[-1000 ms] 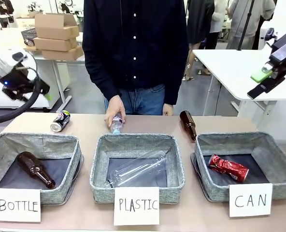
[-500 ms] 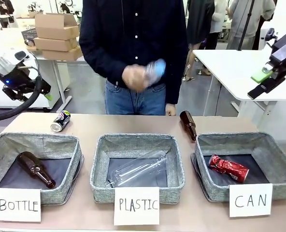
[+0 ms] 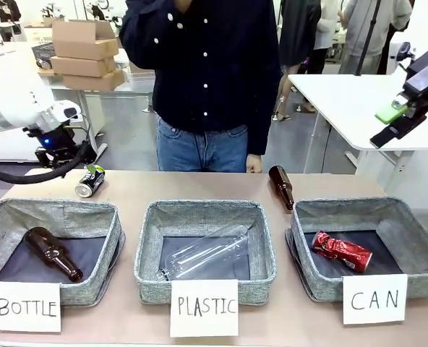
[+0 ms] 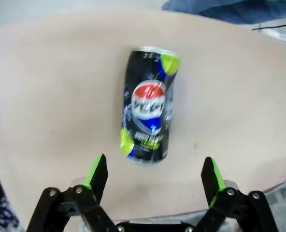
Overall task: Sort the can waste into the basket.
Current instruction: Pick up the can waste from the table and place it in the right Fabric basket.
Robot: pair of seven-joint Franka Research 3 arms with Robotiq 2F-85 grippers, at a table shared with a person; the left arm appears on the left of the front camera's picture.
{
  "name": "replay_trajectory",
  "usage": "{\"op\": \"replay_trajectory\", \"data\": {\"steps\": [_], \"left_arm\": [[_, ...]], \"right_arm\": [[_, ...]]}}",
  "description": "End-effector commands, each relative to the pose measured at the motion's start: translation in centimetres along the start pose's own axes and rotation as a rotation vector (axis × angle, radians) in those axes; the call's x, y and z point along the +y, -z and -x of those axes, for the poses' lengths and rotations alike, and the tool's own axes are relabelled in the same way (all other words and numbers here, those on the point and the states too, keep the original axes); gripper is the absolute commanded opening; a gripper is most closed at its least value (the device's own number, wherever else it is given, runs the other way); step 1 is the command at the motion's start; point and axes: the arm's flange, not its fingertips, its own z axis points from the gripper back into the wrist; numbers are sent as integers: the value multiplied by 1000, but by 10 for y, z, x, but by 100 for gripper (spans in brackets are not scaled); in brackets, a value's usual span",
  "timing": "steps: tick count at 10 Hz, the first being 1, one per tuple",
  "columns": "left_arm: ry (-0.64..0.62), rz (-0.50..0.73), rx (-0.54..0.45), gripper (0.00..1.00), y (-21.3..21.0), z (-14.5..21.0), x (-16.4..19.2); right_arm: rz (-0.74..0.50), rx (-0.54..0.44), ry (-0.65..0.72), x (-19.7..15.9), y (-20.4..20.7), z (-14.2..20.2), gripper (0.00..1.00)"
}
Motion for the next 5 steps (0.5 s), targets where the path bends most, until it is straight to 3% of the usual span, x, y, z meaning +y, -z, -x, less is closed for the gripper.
{"op": "replay_trajectory", "data": {"steps": [1,5], "left_arm": [[-8,-46,21,100,10,-36,7],[64,-47,90,100,43,-56,9]], "right_arm": [[8,6,-27,-1,-2,2,100],[8,6,-27,-1,-2,2,100]]}}
